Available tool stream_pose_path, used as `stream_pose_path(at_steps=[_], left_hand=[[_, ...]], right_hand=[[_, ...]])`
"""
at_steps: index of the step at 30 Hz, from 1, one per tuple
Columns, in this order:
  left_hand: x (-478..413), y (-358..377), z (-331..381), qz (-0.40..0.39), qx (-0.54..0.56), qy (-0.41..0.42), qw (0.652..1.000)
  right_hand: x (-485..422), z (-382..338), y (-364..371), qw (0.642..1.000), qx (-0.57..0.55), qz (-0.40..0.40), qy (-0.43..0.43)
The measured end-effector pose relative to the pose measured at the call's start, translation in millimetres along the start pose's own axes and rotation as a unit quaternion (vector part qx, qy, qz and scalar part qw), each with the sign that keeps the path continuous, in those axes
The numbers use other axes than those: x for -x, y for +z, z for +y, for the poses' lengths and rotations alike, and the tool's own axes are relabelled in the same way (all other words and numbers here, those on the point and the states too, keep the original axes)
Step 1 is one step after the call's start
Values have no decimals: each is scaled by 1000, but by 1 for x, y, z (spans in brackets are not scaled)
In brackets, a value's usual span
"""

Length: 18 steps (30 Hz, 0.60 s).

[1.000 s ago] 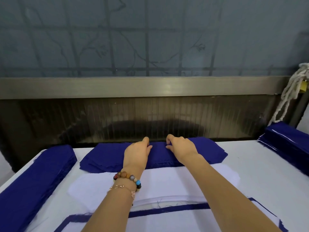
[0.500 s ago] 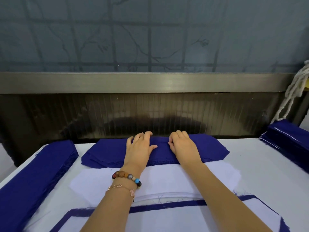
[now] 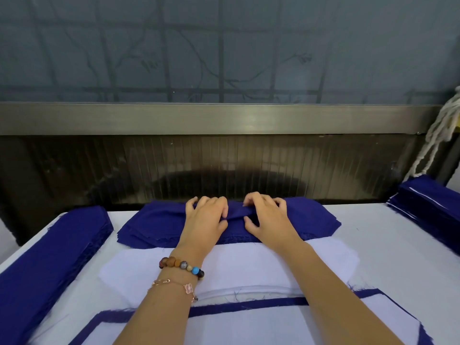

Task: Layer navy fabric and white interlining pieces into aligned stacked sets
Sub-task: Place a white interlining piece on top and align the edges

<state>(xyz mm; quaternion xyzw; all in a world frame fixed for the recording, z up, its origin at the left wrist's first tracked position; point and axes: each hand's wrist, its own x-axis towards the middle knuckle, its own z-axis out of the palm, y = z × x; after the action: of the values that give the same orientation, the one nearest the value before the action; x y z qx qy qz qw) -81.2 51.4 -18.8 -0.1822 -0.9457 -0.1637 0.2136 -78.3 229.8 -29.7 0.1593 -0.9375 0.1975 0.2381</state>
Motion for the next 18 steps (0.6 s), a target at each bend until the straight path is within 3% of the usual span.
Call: stream_pose_path(at_steps=[6,11,18], left_hand=[[3,-2,-4,23,17,-50,998],[8,-11,-29,47,-60,-166,983],[12,-17,-39,58,-119,-345,929]], right_hand=[[2,6,-3,997,66,34,21],[6,22,-12,979,101,76,160],[15,40,-28,932,102,144,316]])
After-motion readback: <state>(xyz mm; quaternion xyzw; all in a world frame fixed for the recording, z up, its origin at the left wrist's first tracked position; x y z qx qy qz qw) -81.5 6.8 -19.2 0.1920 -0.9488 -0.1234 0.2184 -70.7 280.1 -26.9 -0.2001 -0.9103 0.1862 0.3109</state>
